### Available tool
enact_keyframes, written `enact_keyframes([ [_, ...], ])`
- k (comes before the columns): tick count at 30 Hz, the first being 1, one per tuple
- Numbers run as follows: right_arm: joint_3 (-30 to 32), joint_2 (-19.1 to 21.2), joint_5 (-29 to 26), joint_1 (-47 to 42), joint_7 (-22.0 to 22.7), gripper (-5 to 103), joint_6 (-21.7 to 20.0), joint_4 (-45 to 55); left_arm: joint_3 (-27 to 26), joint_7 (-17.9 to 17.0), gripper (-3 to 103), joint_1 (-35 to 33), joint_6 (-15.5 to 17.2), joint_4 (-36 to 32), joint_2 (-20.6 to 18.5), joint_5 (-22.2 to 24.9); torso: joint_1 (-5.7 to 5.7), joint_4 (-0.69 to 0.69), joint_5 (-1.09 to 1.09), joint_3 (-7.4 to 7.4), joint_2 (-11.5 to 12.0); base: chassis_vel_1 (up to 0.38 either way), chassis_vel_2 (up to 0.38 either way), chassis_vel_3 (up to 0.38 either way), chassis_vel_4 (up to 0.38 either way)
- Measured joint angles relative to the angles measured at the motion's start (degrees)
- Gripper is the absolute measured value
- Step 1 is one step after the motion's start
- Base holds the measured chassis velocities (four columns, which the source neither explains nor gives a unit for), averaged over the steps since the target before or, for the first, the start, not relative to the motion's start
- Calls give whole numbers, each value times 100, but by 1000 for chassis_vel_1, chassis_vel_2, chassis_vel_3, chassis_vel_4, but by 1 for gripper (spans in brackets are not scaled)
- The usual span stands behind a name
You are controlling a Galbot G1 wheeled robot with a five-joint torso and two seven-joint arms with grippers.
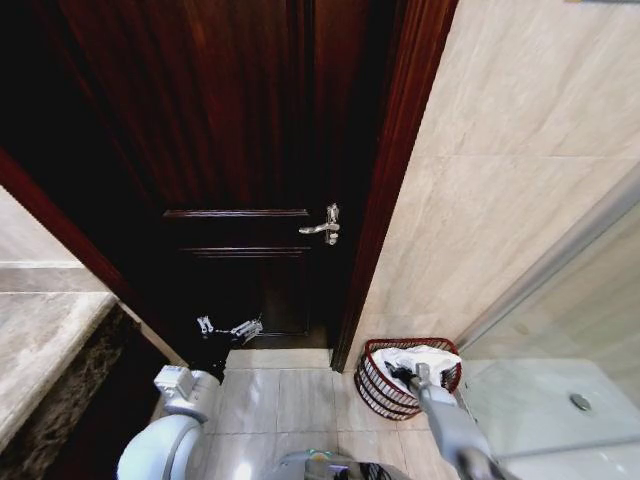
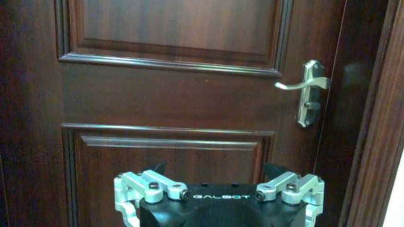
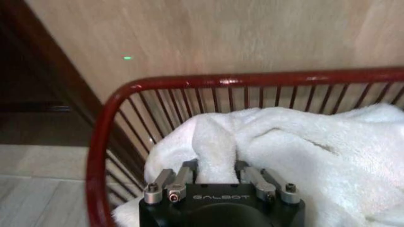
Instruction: Discard the used towel into the hamper.
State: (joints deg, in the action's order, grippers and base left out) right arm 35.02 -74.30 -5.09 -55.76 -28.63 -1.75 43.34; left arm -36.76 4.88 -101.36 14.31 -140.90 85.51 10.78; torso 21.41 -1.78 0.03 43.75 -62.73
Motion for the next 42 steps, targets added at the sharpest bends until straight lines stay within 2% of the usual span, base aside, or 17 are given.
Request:
enact_keyframes([
  [2,-79,115,-229,-482,147,46,-246,898,0,2,100,0,0,0,0,0,-1,1,-1,-1,1,0,0,0,0],
  [3,-79,115,-229,-482,147,46,-246,898,0,2,100,0,0,0,0,0,-1,1,-1,-1,1,0,0,0,0],
  [4,-94,159,-315,-689,234,51,-337,1306,0,0,100,0,0,0,0,0,0,0,-2,0,-1,0,0,0,0],
  [5,-98,184,-378,-831,291,51,-394,1574,0,0,100,0,0,0,0,0,1,-1,-2,1,-3,0,0,0,0],
  [6,-98,210,-440,-1008,370,57,-453,1883,0,0,100,0,0,0,0,0,3,-1,-3,3,-7,0,0,0,0],
  [7,-98,210,-440,-1008,370,57,-453,1883,0,0,100,0,0,0,0,0,3,-1,-3,3,-7,0,0,0,0],
  [9,-25,248,-489,-1417,521,68,-542,2488,0,0,100,0,0,0,0,0,8,-1,-2,8,-18,0,0,0,0],
  [10,-25,248,-489,-1417,521,68,-542,2488,0,0,100,0,0,0,0,0,8,-1,-2,8,-18,0,0,0,0],
  [13,173,331,-718,-2055,762,84,-653,3243,-1,0,100,0,0,0,0,0,13,0,-4,15,-32,0,0,0,0],
  [14,173,331,-718,-2055,762,84,-653,3243,-1,0,100,0,0,0,0,0,13,0,-4,15,-32,0,0,0,0],
  [16,387,334,-904,-2484,988,94,-666,3858,0,0,100,0,0,0,0,0,17,1,-3,20,-40,0,0,0,0],
  [18,475,321,-958,-2623,1069,98,-667,4113,0,0,100,0,0,0,0,0,18,0,-5,21,-43,0,0,0,0],
  [21,646,219,-1038,-2916,1258,99,-677,4760,0,0,100,0,0,0,0,0,22,-1,-3,25,-49,0,0,0,0],
  [25,971,-198,-1117,-3345,1478,100,-619,5907,0,0,100,0,0,0,0,0,26,-1,-3,30,-58,0,0,0,0],
  [26,971,-198,-1117,-3345,1478,100,-619,5907,0,0,100,0,0,0,0,0,26,-1,-3,30,-58,0,0,0,0],
  [33,1233,-965,-1102,-3987,1690,100,-153,7265,0,0,100,0,0,0,0,0,32,-1,-4,36,-68,0,0,0,0],
  [42,1245,-1399,-1022,-4598,1920,100,441,8298,0,0,100,0,0,0,0,0,34,-1,-4,40,-76,0,0,0,0],
])
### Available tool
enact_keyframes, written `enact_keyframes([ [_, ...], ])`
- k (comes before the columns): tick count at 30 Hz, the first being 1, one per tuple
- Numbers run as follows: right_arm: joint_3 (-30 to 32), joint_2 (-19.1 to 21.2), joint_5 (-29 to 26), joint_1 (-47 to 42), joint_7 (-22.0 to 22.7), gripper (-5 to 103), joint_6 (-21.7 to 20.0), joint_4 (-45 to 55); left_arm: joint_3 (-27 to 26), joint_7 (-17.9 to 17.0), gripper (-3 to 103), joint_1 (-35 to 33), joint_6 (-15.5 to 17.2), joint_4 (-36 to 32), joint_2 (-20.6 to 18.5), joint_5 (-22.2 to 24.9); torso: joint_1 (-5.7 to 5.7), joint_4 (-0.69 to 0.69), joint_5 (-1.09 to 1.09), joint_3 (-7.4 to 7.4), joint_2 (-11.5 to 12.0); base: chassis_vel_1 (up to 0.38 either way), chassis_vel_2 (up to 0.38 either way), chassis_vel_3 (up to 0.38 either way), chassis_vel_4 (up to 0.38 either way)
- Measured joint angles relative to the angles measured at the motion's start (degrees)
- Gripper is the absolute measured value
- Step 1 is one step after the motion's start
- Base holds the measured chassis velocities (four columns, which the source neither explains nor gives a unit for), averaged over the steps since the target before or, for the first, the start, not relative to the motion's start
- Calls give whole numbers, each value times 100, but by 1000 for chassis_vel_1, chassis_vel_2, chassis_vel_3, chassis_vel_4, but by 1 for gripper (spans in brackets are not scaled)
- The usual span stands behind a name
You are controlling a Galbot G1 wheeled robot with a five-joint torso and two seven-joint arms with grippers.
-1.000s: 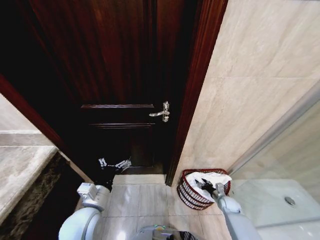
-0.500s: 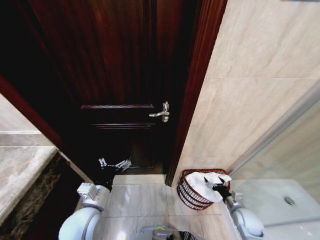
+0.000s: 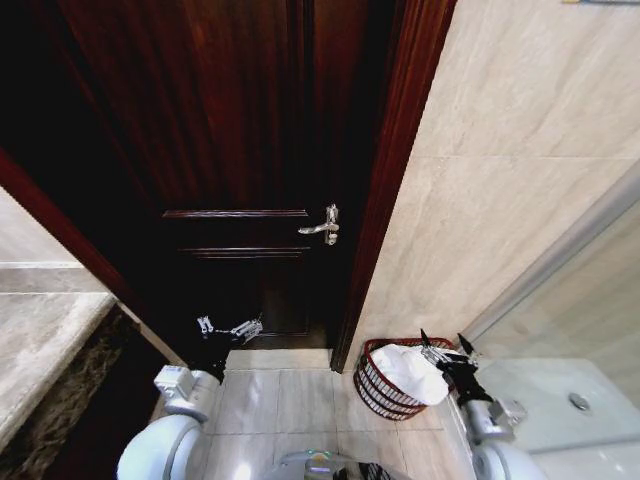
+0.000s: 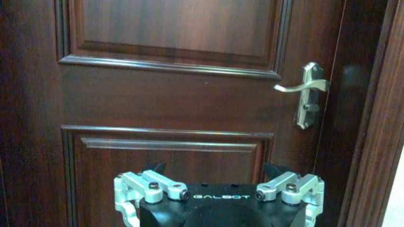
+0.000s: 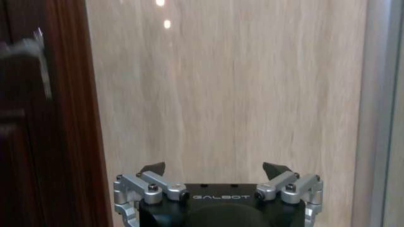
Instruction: Discard the used towel into the hamper.
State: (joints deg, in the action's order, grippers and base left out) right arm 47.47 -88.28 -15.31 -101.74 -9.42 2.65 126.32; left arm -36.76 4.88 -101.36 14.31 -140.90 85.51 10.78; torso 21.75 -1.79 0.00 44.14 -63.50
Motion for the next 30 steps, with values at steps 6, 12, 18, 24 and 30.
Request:
enact_keyframes([
  [6,-99,-196,-64,-201,289,100,598,465,0,0,100,0,0,0,0,0,3,0,0,2,-3,0,0,0,0],
  [12,-126,-376,-135,-437,245,100,936,995,0,0,100,0,0,0,0,0,14,0,0,12,-27,0,0,0,0],
  [18,-141,-384,-28,-443,248,100,940,1332,0,0,100,0,0,0,0,0,81,0,0,91,-171,0,0,0,0],
  [24,-151,-385,-2,-321,321,100,816,1494,0,0,100,0,0,0,0,0,176,0,0,201,-377,0,0,0,0],
  [30,-154,-405,-14,-179,395,100,645,1643,0,0,100,0,0,0,0,0,268,0,0,313,-580,0,0,0,0],
])
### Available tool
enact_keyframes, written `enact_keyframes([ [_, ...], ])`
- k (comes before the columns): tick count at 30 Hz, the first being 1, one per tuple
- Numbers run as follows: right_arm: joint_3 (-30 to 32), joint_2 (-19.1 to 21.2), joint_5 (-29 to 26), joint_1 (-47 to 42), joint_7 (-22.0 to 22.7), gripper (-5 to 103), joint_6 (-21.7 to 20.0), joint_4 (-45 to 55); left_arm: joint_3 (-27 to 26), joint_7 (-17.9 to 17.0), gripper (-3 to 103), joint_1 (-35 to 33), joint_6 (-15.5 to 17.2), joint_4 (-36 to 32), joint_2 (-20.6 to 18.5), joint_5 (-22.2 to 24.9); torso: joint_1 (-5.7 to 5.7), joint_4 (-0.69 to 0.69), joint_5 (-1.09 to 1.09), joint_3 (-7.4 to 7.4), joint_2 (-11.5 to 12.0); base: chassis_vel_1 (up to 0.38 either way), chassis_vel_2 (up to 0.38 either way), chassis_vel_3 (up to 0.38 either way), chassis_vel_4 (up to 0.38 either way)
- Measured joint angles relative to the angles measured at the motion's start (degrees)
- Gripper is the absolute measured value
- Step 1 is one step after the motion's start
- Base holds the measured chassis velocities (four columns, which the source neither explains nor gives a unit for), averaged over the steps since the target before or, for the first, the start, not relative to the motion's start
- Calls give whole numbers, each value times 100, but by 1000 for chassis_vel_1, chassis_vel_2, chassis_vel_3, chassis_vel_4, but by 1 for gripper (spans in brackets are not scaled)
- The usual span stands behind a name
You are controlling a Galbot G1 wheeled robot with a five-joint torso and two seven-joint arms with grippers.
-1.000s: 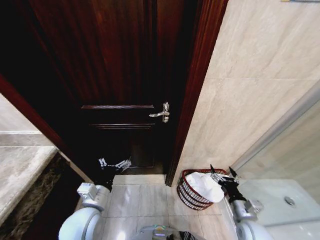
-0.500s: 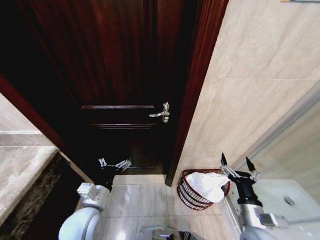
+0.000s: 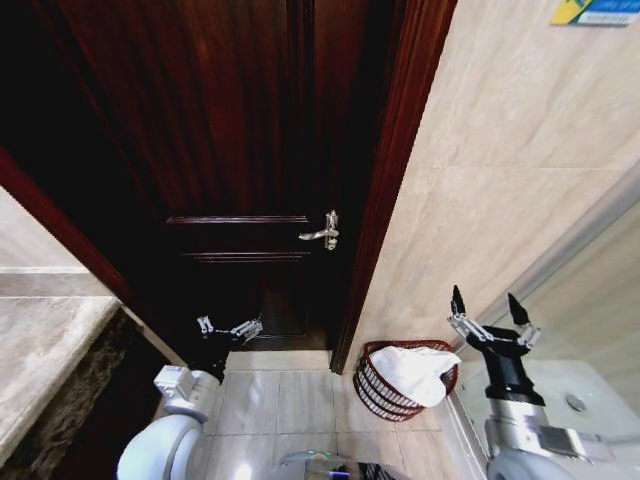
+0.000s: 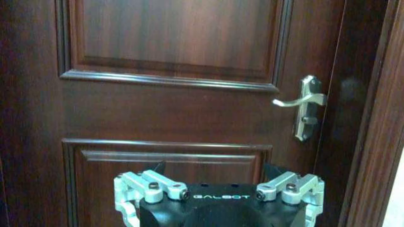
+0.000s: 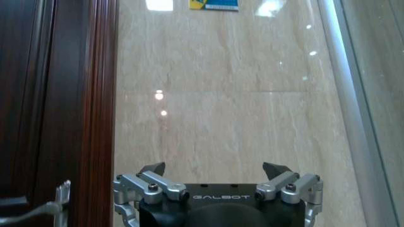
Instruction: Discard the used towel into the hamper.
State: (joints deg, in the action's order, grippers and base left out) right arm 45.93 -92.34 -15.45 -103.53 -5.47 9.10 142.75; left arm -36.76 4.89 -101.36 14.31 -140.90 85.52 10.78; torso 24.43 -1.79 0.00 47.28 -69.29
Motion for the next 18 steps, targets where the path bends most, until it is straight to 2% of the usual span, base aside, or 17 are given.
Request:
enact_keyframes([
  [13,-61,40,57,110,-28,100,-332,65,0,0,100,0,0,0,0,0,197,0,0,232,-431,0,0,0,0],
  [18,-126,23,227,-62,-102,100,-251,-9,0,0,100,0,0,0,0,0,283,0,0,333,-617,0,0,0,0],
])
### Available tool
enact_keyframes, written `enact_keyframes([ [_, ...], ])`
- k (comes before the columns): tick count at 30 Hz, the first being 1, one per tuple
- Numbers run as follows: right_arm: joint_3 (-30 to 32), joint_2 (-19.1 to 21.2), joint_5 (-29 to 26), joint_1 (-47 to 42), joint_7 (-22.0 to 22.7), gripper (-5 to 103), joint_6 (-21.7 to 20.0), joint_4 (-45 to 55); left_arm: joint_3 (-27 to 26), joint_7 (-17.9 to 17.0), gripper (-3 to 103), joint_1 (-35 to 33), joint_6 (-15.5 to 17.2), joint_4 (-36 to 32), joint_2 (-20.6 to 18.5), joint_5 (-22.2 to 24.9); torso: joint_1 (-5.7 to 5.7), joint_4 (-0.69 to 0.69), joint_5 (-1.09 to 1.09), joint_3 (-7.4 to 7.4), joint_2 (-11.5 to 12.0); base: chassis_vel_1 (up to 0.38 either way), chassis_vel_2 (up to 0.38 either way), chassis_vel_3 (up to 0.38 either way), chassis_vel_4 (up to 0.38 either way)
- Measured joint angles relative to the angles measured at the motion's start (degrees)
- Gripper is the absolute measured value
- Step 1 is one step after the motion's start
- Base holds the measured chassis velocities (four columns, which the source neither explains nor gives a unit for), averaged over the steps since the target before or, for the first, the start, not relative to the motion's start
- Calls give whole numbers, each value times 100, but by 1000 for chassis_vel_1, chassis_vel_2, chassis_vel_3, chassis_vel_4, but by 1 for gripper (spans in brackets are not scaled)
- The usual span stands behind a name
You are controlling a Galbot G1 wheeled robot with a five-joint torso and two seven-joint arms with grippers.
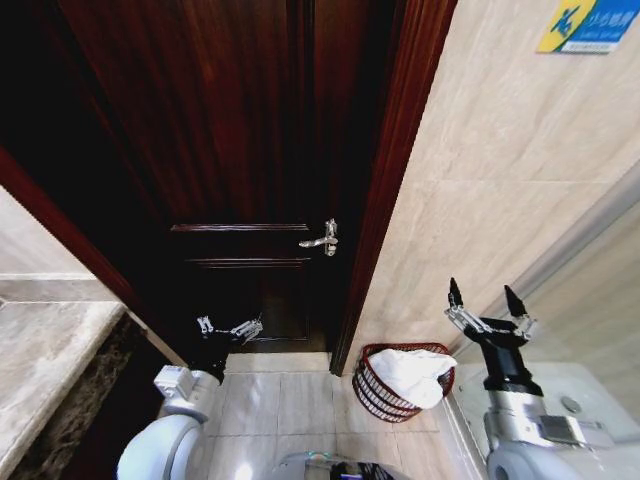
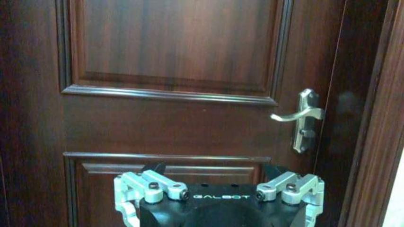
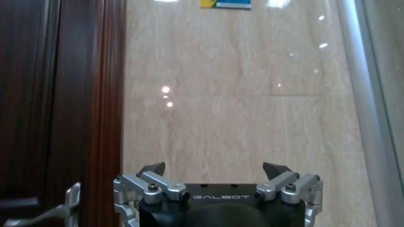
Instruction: Discard the used towel into the hamper.
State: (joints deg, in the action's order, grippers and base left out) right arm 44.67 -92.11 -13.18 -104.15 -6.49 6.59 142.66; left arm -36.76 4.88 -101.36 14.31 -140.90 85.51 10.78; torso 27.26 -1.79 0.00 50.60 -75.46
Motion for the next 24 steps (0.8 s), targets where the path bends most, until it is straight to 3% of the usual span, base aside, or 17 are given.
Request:
enact_keyframes([
  [2,-40,0,36,-91,-61,100,83,-62,0,0,100,0,0,0,0,0,19,0,0,21,-40,0,0,0,0],
  [9,-476,-3,438,-858,-157,100,950,-423,0,0,100,0,-1,0,0,0,140,1,0,164,-305,0,0,0,0],
  [11,-495,-3,461,-919,-121,100,1004,-417,0,0,100,0,0,0,0,0,164,1,0,195,-360,0,0,0,0],
  [24,-954,-5,734,-1126,553,100,492,13,0,0,100,0,0,0,0,0,376,0,0,439,-815,0,0,0,0],
])
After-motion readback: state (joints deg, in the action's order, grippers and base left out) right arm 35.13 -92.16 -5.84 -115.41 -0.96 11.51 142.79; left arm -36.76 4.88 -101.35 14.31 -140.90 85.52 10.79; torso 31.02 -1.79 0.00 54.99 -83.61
